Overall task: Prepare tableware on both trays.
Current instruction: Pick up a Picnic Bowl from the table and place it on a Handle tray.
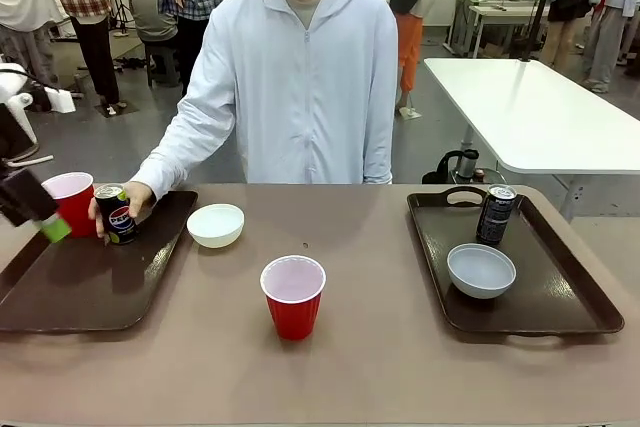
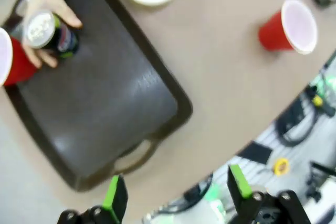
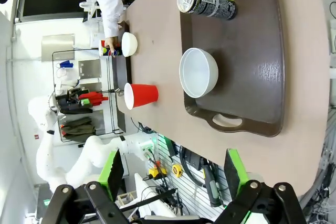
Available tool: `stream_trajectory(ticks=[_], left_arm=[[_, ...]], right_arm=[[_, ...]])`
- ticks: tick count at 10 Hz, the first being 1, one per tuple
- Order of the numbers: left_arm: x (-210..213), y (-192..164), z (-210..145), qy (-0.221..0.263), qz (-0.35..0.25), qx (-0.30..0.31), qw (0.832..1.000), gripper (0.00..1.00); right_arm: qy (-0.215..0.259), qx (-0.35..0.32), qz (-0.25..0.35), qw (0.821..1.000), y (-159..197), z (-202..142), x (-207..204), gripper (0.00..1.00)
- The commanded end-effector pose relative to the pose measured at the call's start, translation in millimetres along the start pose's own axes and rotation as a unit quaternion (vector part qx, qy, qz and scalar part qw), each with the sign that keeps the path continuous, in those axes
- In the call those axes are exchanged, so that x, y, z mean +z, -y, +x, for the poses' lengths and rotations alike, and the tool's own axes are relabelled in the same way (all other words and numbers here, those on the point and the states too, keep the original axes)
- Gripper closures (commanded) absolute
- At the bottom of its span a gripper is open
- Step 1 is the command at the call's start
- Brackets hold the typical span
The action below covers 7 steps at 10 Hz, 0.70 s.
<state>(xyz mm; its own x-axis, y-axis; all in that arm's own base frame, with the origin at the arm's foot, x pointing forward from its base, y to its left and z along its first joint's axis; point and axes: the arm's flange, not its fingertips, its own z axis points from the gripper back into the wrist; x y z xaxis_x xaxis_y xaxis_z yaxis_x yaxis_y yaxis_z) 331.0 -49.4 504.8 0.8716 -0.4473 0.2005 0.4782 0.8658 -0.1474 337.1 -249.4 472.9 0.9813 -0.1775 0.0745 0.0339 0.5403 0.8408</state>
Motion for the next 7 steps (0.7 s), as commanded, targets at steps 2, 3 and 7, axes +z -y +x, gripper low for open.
stream_trajectory(ticks=[2, 3, 7], left_arm=[[-31, 13, 93, 0.007, 0.011, 0.059, 0.998, 0.0], [-42, 14, 112, 0.01, 0.044, 0.068, 0.997, 0.0], [-102, 15, 183, 0.006, 0.12, 0.113, 0.986, 0.0]], right_arm=[[0.001, 0.006, 0.007, 1.0, 0, 0, 1, 0.0], [0.001, 0.006, 0.007, 1.0, 0, 0, 1, 0.0], [0.001, 0.006, 0.007, 1.0, 0, 0, 1, 0.0]])
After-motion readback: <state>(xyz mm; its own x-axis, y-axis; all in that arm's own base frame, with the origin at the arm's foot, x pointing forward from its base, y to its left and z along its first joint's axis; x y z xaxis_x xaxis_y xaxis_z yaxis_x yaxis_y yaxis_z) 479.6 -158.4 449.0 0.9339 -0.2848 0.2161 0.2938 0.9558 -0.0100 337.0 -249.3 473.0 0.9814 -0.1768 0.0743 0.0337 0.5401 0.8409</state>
